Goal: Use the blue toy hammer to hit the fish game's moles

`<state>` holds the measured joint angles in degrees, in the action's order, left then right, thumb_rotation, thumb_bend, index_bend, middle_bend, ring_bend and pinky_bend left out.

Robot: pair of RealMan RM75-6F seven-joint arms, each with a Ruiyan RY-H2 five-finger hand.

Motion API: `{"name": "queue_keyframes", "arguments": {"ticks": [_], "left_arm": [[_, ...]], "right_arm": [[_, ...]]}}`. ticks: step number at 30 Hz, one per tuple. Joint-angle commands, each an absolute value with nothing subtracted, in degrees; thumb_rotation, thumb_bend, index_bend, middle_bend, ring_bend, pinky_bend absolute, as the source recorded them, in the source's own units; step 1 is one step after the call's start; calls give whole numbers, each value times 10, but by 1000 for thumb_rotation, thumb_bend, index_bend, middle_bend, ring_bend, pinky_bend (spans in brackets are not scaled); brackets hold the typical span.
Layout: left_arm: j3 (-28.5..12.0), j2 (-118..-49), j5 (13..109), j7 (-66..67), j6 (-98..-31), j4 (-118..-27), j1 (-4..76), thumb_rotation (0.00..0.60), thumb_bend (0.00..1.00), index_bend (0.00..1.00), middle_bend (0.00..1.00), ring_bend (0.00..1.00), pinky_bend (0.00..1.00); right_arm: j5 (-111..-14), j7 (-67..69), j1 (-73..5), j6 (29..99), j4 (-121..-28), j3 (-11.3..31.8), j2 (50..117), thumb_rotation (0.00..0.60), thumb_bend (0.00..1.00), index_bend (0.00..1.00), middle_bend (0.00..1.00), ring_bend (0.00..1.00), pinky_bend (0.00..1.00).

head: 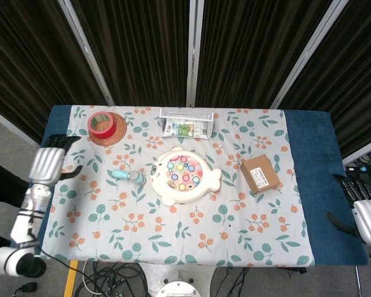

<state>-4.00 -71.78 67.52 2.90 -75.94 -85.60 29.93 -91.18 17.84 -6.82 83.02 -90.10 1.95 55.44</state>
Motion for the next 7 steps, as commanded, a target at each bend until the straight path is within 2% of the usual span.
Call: {"name": "queue_keyframes", "arguments": {"ticks": [1, 7], "left_arm": [[-8, -662, 688, 58, -856, -898, 199, 600, 239, 205, 240, 123, 105], [25, -641, 716, 65, -918, -955, 124, 600, 238, 211, 240, 123, 104]], "right_arm": [[-914, 179, -73, 828, -899, 22, 556, 600, 236, 25, 107, 0, 0], [-917, 170, -80, 824, -904, 24, 562, 600, 236, 25, 107, 0, 0]]}}
